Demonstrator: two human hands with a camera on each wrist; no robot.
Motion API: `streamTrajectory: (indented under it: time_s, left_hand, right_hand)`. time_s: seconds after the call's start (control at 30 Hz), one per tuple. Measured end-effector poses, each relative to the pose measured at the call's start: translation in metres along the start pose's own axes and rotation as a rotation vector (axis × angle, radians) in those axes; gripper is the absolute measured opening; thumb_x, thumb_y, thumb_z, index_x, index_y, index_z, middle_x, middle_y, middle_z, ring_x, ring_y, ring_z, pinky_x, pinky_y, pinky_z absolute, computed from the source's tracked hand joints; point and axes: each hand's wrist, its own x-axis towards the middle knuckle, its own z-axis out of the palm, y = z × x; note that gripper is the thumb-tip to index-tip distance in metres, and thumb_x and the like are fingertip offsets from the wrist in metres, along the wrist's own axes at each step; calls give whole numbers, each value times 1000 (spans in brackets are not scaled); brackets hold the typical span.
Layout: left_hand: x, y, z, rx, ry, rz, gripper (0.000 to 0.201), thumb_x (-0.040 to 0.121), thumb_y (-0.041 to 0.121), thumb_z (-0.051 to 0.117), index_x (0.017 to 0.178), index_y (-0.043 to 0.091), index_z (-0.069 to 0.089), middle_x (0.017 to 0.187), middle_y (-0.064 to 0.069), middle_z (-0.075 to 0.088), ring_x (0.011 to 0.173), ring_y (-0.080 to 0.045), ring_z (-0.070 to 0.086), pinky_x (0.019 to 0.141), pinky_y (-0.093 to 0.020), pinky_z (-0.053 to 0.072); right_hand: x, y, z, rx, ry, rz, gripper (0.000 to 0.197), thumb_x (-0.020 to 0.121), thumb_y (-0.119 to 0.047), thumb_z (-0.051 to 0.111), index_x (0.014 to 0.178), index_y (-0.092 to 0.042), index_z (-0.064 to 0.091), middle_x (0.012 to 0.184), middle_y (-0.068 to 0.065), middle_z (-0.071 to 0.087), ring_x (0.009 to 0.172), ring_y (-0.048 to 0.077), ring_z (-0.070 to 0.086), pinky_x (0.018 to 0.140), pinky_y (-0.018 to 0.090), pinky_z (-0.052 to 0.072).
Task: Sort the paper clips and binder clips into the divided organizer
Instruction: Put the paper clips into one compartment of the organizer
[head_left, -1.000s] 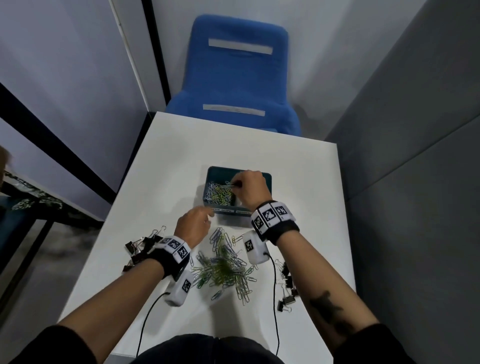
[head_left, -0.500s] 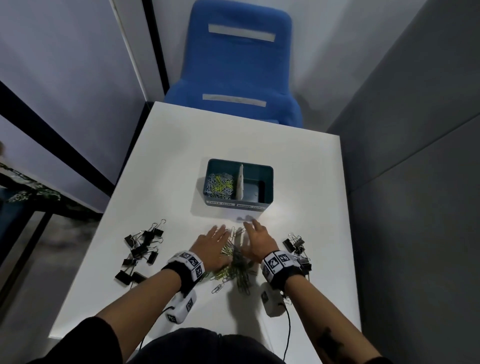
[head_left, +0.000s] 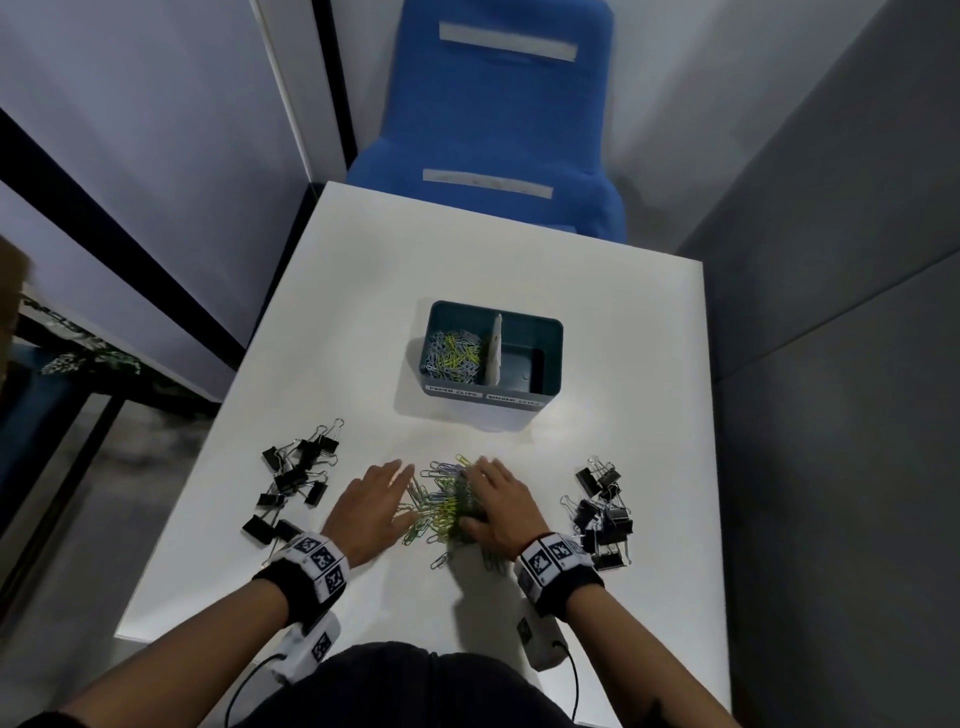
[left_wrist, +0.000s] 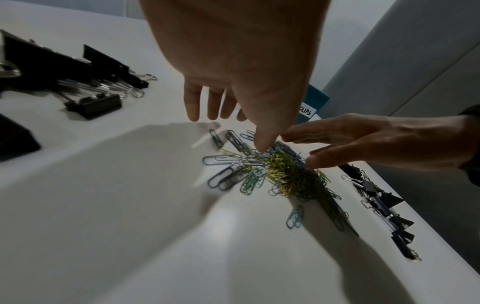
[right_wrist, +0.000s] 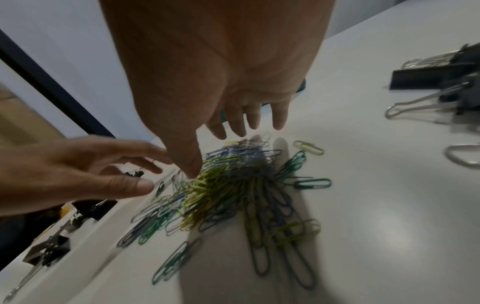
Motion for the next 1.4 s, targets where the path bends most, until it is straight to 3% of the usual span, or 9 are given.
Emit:
streamTrajectory:
  time_s: [0.13,0.23,0.4,0.6,0.7,0.83,1.17,1.33,1.4]
  left_hand:
    - [-7,-4,-2,-60,-128,-139,96,80,58,64,151,13,17,140,-6,32,124,-24,41,84,-37,48]
    - [-4,4,1,-94,-220,-140,111,72,52,75,151,11,9,138,-10,25,124,-25,38,86,-35,49]
    - [9,40,4,-68,-220,-65,107,71,35,81,149,11,12,133,-10,29,112,-25,46,78,-29,49]
    - [19,60,6,-27,-177,-6,84,76,32,76,142,20,26,128,-8,33,107,-29,50,72,-39,51]
    - [21,60,3,-57,-150,4,59,84,25,68,134,21,37,126,-8,36,104,-29,54,73,-40,52]
    - [21,54,1,-162,-99,31,56,81,4,62,133,20,47,127,-7,45,103,-30,56,81,-39,49]
    - [31,40,-19,-432,52,-86,9,81,10,70,87,16,72,84,1,62,78,-17,59,72,-28,46]
    - [35,41,-48,-499,172,-46,9,83,8,71,86,17,74,78,6,64,73,-7,59,69,-21,43]
    - [40,47,-69,-530,228,-18,10,85,8,69,87,17,73,79,8,63,73,0,57,68,-15,41]
  right_hand:
    - [-20,22,-2,38,112,243,87,81,-28,72,148,-11,18,147,13,27,129,30,34,95,39,48]
    - [-26,28,8,61,45,374,83,79,-13,73,142,-10,20,134,13,31,117,31,40,81,37,50]
    - [-22,9,24,112,44,316,66,82,-6,61,138,-12,26,127,13,33,111,32,45,84,35,50]
    - [-10,-12,20,138,-1,244,101,67,-30,79,146,-20,18,127,11,30,110,32,39,78,45,52]
    - [-6,-17,18,84,12,239,80,75,-29,74,140,-24,26,125,11,32,109,32,42,77,44,53]
    - [-4,-14,13,72,78,220,42,85,-11,57,125,-16,44,120,11,40,104,32,47,76,42,51]
    - [-5,6,-7,237,171,202,20,80,-11,65,98,-17,72,96,9,66,88,29,60,75,31,45]
    - [-11,14,-10,230,215,213,8,79,-14,67,81,-19,72,80,4,71,77,23,62,64,23,40]
    - [-14,12,-14,227,210,203,3,79,-19,69,78,-18,72,75,2,71,73,21,61,64,26,46]
